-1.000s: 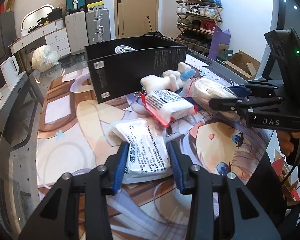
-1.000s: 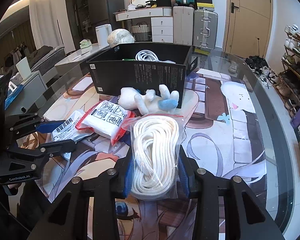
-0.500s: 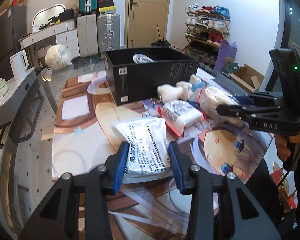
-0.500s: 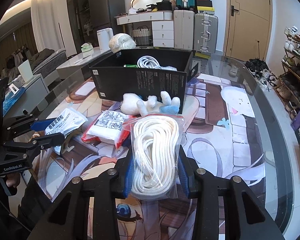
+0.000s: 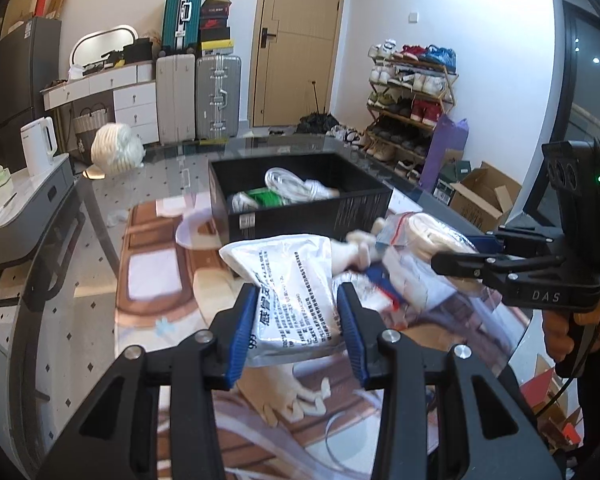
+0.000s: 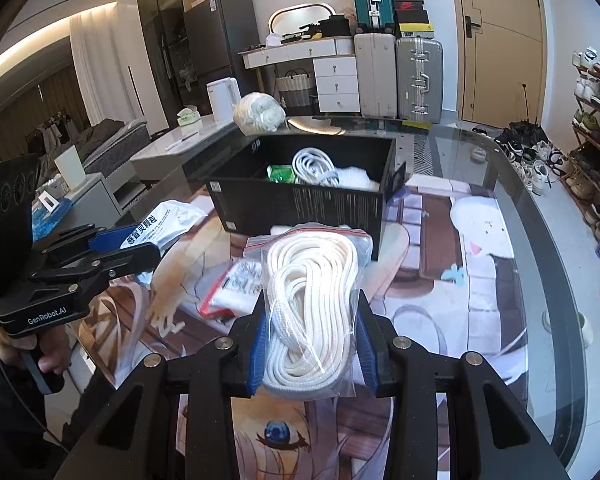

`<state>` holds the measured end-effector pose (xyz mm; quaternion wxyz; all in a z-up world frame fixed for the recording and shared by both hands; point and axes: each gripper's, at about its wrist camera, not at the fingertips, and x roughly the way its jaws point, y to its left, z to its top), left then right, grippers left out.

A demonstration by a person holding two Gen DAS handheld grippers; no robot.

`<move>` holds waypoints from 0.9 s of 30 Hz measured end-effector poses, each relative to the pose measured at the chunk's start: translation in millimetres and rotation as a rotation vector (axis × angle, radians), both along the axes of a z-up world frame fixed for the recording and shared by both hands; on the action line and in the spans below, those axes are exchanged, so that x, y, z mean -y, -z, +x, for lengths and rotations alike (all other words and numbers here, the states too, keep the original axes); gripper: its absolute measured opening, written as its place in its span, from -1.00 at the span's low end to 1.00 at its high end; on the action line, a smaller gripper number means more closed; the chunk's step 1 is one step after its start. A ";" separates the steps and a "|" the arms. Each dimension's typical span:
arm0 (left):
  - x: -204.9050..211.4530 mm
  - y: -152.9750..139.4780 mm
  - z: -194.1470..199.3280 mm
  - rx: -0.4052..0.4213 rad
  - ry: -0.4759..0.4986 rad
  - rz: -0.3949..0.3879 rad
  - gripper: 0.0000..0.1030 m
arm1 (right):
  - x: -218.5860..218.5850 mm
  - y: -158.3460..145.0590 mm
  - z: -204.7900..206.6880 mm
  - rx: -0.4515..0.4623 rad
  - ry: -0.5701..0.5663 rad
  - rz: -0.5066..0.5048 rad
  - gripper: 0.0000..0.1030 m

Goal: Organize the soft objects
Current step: 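Lift the rope bag and white pouch and carry both toward the black box, then lower the rope bag and pouch into the box and open both grippers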

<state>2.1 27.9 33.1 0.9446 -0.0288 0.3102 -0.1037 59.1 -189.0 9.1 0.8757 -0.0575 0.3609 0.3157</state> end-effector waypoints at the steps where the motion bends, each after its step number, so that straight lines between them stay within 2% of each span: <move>1: 0.1 -2.8 2.3 0.005 0.002 -0.003 -0.23 | -0.6 -3.4 1.3 0.005 0.002 -0.001 -0.26; 16: -1.8 -34.6 54.7 0.052 0.020 -0.016 -0.23 | -16.6 -42.6 42.8 0.056 0.004 -0.006 -0.26; 27: -2.0 -34.8 103.5 0.039 0.026 -0.010 -0.23 | -40.8 -46.9 90.9 0.047 -0.029 -0.044 -0.26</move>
